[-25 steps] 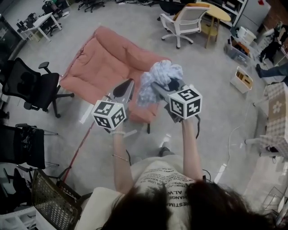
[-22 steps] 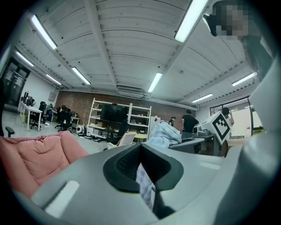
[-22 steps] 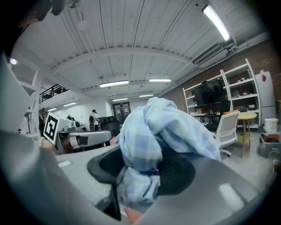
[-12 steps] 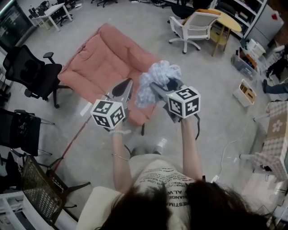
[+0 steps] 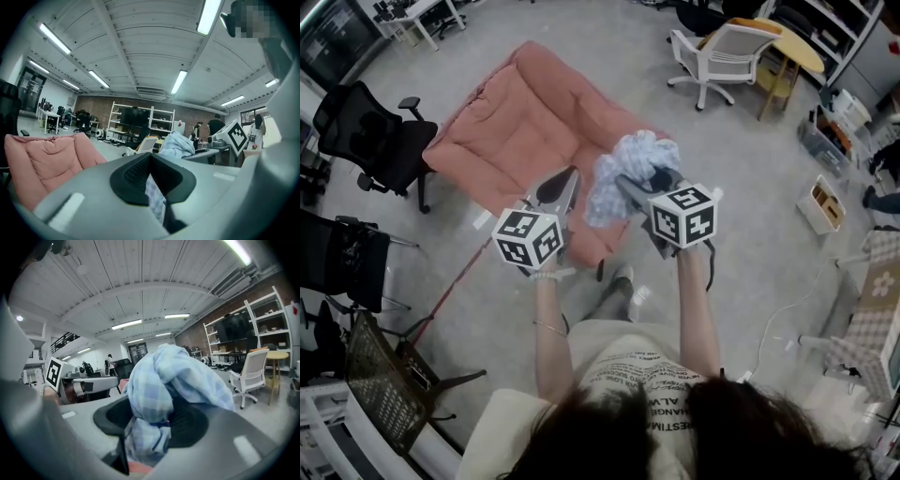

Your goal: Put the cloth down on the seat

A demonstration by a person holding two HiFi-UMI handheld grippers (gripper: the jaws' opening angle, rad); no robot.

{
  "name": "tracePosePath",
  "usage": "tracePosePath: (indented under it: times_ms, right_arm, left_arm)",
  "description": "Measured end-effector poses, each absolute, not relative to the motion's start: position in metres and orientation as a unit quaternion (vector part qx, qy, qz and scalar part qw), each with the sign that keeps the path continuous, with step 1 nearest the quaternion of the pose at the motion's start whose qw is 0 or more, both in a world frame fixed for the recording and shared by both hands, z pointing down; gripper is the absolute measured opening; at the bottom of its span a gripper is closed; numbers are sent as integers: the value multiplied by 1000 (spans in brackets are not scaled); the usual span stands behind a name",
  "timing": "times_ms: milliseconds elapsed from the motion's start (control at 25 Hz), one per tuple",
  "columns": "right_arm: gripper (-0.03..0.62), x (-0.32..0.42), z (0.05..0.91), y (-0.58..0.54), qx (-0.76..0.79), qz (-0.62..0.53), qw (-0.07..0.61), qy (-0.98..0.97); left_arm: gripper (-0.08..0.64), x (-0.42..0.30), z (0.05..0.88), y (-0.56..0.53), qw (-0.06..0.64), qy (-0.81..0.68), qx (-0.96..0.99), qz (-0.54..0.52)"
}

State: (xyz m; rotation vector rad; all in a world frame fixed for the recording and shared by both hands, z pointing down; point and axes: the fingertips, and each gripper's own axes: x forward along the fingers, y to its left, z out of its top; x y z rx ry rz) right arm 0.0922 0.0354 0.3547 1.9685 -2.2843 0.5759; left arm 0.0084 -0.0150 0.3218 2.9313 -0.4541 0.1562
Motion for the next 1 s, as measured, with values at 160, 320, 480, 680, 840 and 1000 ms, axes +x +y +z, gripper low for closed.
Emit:
tracePosePath:
  times_ms: [160, 320, 480, 680, 840, 1000]
  right_arm:
    - [215, 111, 366, 11, 635, 196, 37, -746]
    - [216, 131, 374, -23, 626, 200, 48, -752]
    - [215, 150, 387, -55, 617, 208, 58, -757]
    - [216, 167, 410, -99, 608, 233, 67, -756]
    - [215, 167, 424, -131, 593, 248, 81, -762]
    - [216, 175, 429, -158, 582, 250, 91, -768]
  left_arm:
    - [0, 24, 332, -41, 94, -162, 981, 54]
    - [0, 43, 345, -76, 107, -175, 977, 56]
    - [0, 63, 361, -107, 121, -186, 973, 61]
    - [0, 75, 388, -148, 144, -199, 966, 80]
    - [-1, 75, 401, -181, 161, -213, 960, 84]
    - [0, 84, 408, -204, 170, -221, 956, 88]
